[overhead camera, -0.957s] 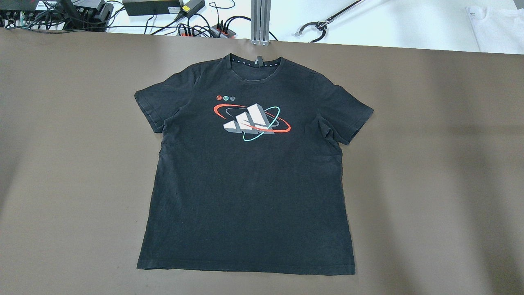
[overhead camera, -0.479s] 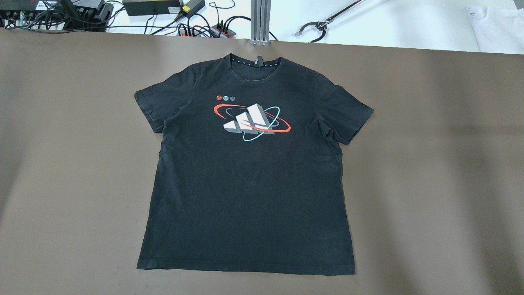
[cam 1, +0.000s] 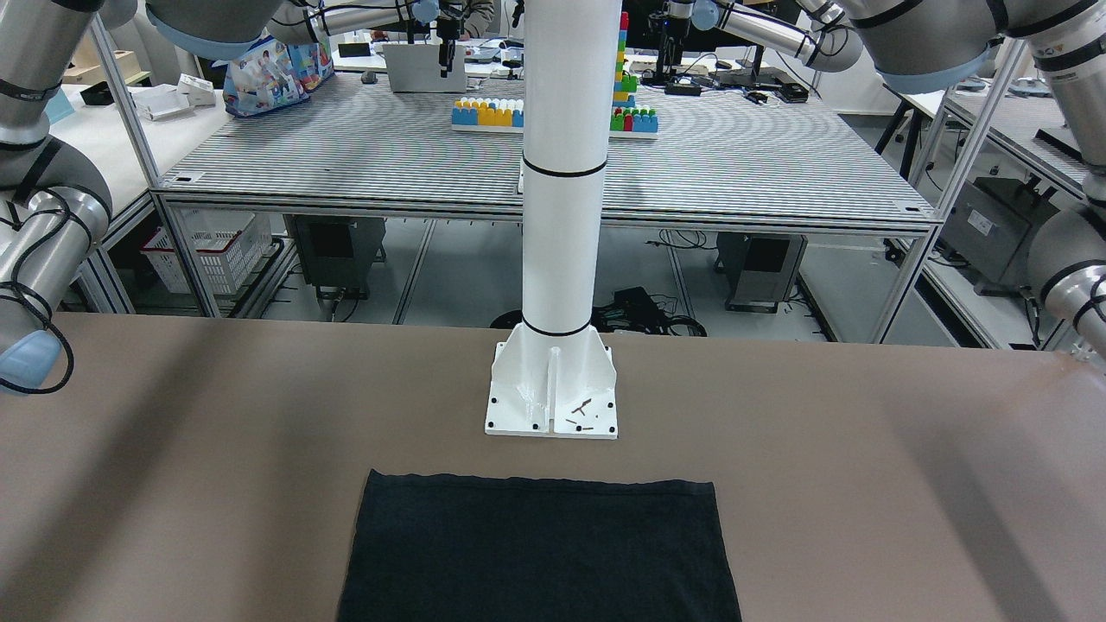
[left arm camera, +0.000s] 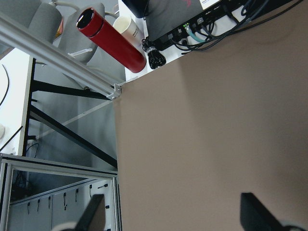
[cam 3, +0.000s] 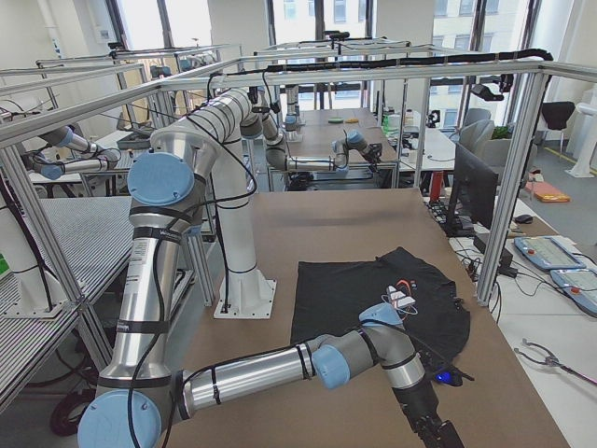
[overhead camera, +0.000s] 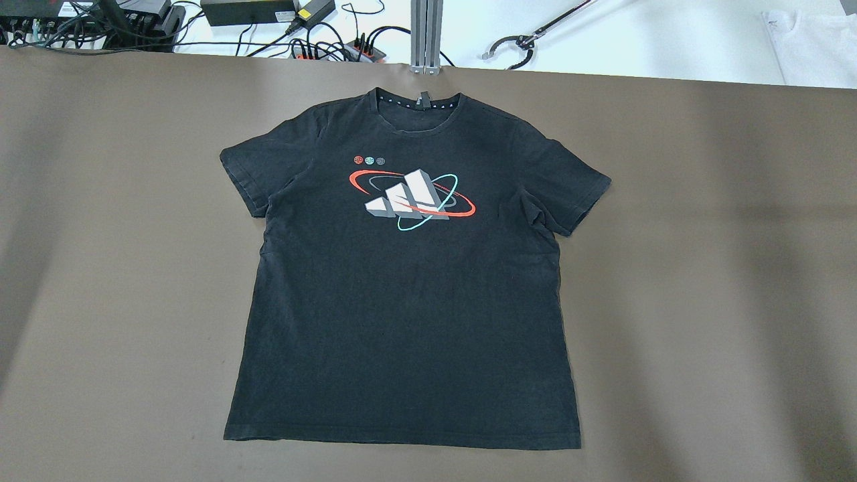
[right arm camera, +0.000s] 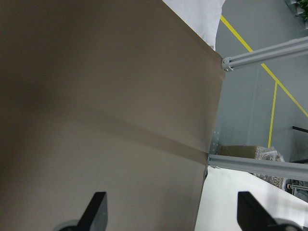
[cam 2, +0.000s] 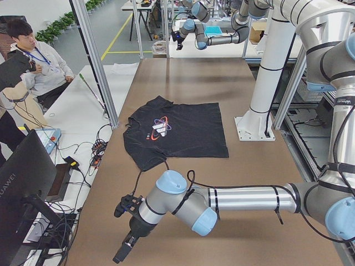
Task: Fold clothes
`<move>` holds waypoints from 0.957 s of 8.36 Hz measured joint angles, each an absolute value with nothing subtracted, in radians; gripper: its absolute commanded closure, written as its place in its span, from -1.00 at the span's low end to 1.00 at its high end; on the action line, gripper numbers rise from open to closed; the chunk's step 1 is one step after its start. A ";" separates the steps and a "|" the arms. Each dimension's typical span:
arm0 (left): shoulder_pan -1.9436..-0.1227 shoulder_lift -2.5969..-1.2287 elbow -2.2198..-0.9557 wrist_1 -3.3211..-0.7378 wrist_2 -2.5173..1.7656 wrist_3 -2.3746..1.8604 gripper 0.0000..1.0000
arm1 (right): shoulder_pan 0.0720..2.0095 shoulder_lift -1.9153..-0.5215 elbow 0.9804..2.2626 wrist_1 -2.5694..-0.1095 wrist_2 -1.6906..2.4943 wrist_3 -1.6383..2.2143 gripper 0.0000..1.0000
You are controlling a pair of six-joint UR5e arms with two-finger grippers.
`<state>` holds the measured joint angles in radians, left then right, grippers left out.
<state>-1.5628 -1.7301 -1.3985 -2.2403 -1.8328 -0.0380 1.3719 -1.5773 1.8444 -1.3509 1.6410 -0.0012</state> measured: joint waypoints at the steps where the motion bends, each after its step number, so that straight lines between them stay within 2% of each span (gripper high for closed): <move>1: -1.523 -1.761 -1.390 -2.241 -1.835 -0.042 -1.00 | 1.334 -1.544 1.807 -1.317 1.642 0.046 -0.88; 5: -1.300 -1.947 -1.286 -2.244 -1.852 -0.207 -1.00 | 1.113 -1.269 1.594 -1.284 1.672 0.331 -0.88; 8: -1.211 -2.093 -1.163 -2.251 -1.996 -0.326 -1.00 | 1.044 -1.096 1.478 -1.282 1.778 0.404 -0.88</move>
<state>-1.2111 -2.0934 -1.1630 -2.2512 -1.9960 -0.3263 1.0442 -1.0960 1.4782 -1.2824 1.7779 0.4036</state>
